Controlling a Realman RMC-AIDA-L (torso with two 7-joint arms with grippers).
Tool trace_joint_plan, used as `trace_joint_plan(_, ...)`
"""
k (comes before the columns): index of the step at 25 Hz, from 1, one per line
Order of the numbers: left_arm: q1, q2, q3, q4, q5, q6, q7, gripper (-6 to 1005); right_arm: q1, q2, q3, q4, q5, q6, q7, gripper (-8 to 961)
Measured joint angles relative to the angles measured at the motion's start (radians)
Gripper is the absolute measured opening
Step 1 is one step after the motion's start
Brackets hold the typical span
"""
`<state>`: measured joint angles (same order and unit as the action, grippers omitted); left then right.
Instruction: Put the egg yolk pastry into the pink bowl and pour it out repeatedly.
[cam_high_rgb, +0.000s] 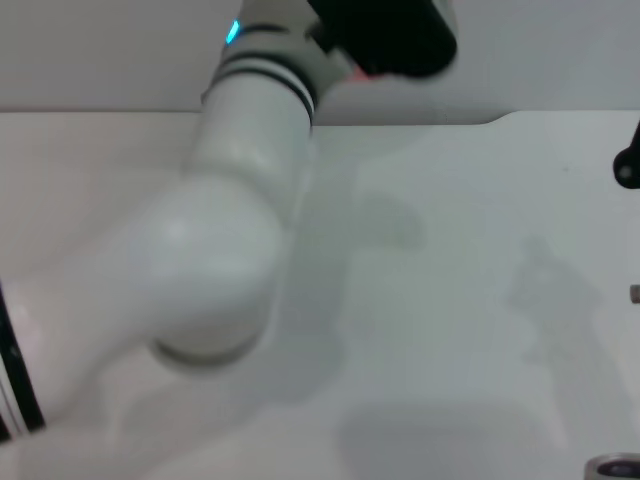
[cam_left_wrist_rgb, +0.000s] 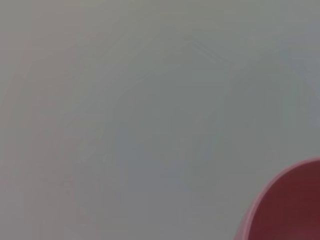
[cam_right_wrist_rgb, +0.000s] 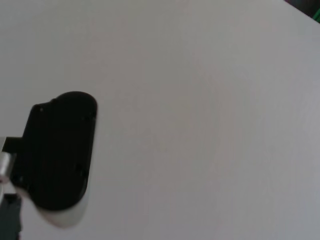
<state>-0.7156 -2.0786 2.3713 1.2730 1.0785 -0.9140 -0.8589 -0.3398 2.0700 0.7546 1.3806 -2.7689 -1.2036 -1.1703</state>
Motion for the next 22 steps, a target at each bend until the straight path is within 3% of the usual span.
trace_joint_plan(4,0.011,0.000,0.136,-0.023,0.128,-0.115,-0.015,-1,0.000,0.000,0.000,0.000,0.000,0.008,0.000,-3)
trace_joint_plan(9,0.056,0.000,0.217,-0.039,0.306,-0.181,-0.058,0,0.010,-0.001,-0.011,0.000,-0.001,0.015,-0.016,0)
trace_joint_plan(14,0.087,0.000,0.242,-0.052,0.417,-0.192,-0.098,0,0.023,-0.004,-0.033,0.001,0.000,0.012,-0.053,9)
trace_joint_plan(22,0.088,0.000,0.205,-0.051,0.382,-0.150,-0.201,-1,0.024,-0.004,-0.034,0.003,0.039,0.021,-0.055,24)
